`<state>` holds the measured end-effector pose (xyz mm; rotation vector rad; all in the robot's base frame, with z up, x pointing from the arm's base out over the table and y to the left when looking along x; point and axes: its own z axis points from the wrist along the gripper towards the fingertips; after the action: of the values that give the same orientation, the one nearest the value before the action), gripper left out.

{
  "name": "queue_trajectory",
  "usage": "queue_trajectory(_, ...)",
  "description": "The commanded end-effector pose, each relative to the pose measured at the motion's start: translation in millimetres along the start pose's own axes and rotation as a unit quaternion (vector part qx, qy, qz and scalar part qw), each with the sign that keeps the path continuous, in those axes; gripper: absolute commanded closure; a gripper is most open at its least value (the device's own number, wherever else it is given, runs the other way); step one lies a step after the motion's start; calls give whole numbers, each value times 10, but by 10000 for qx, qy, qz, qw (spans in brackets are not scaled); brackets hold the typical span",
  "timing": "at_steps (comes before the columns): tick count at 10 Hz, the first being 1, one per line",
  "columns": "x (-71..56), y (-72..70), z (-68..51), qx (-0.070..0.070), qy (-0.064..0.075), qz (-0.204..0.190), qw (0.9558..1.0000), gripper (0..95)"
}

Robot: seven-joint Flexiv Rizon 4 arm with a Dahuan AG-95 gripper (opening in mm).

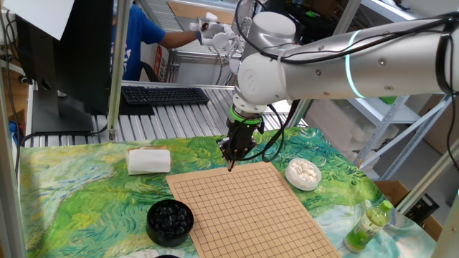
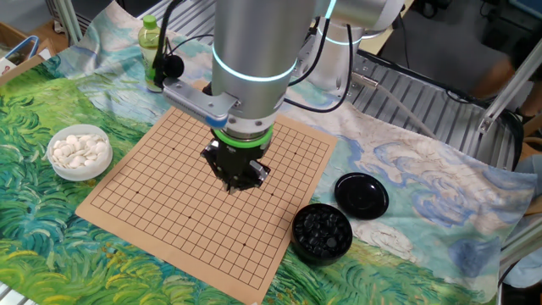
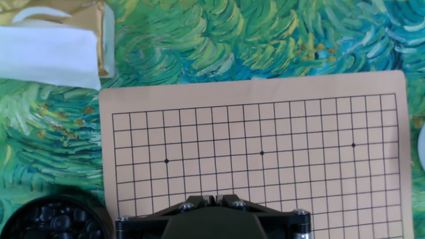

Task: Play the first move as black on the 3-4 point in the upper right corner of the Go board

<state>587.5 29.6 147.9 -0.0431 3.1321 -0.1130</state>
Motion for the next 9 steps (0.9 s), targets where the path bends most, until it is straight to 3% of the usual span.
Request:
queue_trajectory(1,11,-2,-3,130,44,255,9996,950)
queue_trajectory(8,11,-2,-3,278,19,1044,9941,950)
queue_trajectory(9,11,-2,-3,368,56,1255,9914,950)
